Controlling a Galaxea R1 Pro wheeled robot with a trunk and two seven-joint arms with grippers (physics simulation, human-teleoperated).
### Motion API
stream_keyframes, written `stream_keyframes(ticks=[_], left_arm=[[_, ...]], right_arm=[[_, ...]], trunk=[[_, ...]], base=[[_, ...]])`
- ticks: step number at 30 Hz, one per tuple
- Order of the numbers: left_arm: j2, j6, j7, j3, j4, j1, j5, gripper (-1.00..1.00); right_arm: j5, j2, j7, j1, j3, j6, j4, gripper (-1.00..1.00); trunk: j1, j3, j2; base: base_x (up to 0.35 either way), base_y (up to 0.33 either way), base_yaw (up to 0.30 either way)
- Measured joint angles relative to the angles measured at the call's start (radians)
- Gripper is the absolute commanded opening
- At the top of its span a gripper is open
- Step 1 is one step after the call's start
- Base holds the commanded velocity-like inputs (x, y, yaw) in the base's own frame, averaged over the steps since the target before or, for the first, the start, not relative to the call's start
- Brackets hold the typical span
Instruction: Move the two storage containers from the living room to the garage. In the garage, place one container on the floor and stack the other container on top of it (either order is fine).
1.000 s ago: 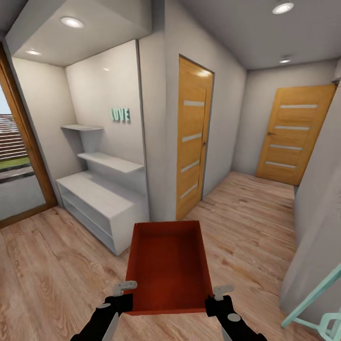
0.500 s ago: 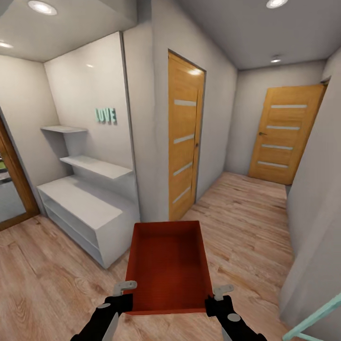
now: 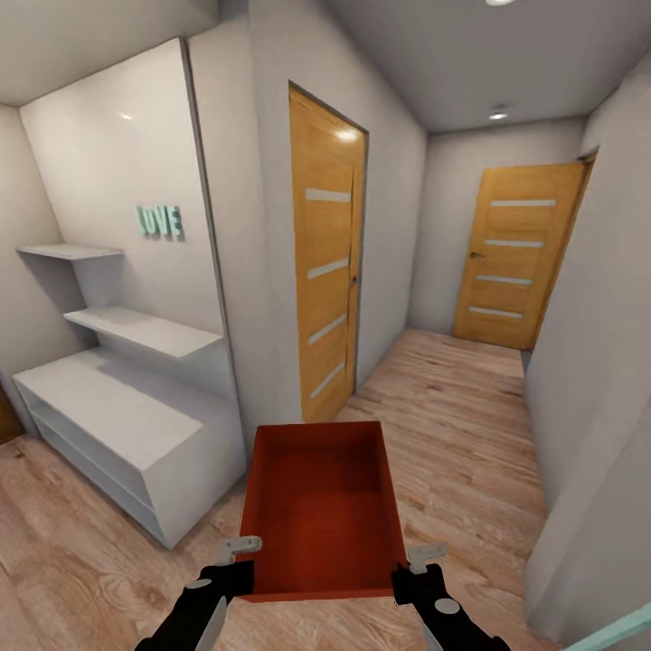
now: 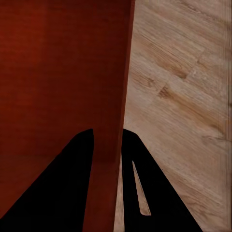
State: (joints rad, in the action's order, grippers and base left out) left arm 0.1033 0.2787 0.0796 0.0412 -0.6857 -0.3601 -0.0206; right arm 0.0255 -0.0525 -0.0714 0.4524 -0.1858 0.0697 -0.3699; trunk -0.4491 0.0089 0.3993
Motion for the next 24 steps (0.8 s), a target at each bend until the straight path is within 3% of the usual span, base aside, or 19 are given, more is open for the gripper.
stream_keyframes(ticks=[5,18,24], left_arm=[[0.000,0.000,0.000,0.000,0.000,0.000,0.000,-1.00],[0.000,0.000,0.000,0.000,-0.001,0.000,0.000,-1.00],[0.000,0.000,0.000,0.000,0.000,0.000,0.000,-1.00]], right_arm=[[0.000,0.000,0.000,0.000,0.000,0.000,0.000,-1.00],[0.000,0.000,0.000,0.000,0.000,0.000,0.000,-1.00],[0.000,0.000,0.000,0.000,0.000,0.000,0.000,-1.00]], trunk=[[0.000,0.000,0.000],[0.000,0.000,0.000],[0.000,0.000,0.000]], base=[[0.327,0.000,-0.210],[0.327,0.000,-0.017],[0.327,0.000,-0.195]])
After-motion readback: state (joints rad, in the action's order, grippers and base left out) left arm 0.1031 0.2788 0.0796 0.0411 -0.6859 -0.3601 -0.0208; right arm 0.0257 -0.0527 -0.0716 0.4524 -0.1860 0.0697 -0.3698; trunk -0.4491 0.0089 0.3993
